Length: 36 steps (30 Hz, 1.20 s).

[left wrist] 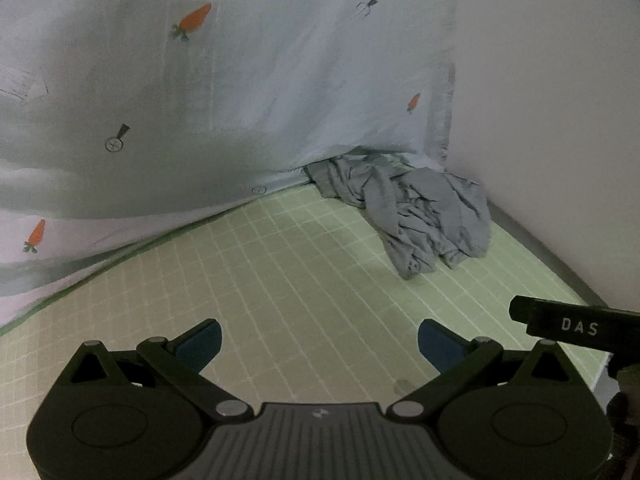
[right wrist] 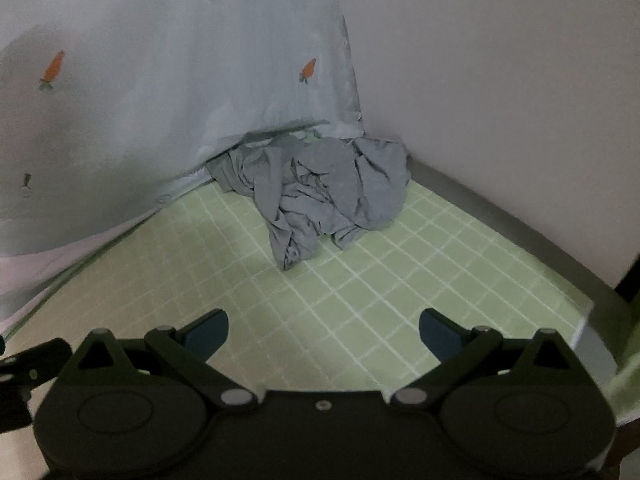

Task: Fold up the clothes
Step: 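Grasp the crumpled grey garment with both grippers and lift it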

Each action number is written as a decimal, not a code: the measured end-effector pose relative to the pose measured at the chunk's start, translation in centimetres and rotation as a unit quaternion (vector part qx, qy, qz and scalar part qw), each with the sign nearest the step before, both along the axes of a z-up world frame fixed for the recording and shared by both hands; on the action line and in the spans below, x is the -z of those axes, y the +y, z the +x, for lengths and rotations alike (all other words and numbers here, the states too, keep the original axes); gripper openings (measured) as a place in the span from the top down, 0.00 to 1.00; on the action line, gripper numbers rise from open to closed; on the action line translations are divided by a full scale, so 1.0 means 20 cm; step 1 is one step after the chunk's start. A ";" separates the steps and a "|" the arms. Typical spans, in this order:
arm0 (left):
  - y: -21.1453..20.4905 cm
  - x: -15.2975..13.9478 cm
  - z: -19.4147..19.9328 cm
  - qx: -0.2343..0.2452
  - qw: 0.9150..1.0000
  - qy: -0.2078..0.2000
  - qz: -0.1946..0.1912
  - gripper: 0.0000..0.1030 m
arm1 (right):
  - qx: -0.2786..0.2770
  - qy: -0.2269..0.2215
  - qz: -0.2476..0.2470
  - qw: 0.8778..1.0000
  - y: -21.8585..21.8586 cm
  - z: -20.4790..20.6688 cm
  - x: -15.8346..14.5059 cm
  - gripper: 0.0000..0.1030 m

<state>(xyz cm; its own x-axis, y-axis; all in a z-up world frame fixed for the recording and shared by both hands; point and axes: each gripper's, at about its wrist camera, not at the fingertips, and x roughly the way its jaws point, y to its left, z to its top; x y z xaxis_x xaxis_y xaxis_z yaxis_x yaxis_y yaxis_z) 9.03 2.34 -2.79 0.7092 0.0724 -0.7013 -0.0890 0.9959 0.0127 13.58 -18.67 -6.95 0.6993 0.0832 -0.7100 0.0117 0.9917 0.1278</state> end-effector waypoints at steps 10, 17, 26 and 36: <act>0.03 0.20 0.64 0.009 0.999 0.047 -0.023 0.01 | 0.018 0.041 -0.036 0.998 0.03 0.71 0.29 0.00; 0.03 0.45 1.29 0.035 0.995 0.060 -0.070 0.05 | 0.026 0.020 -0.073 0.997 -0.01 1.24 0.53 0.00; 0.03 0.79 2.08 -0.008 0.990 0.021 -0.138 0.26 | 0.031 0.021 -0.068 0.997 0.05 1.66 0.82 0.00; 0.07 0.94 1.89 -0.022 0.987 0.067 -0.142 0.92 | -0.004 0.003 -0.085 0.996 0.10 1.46 0.79 0.55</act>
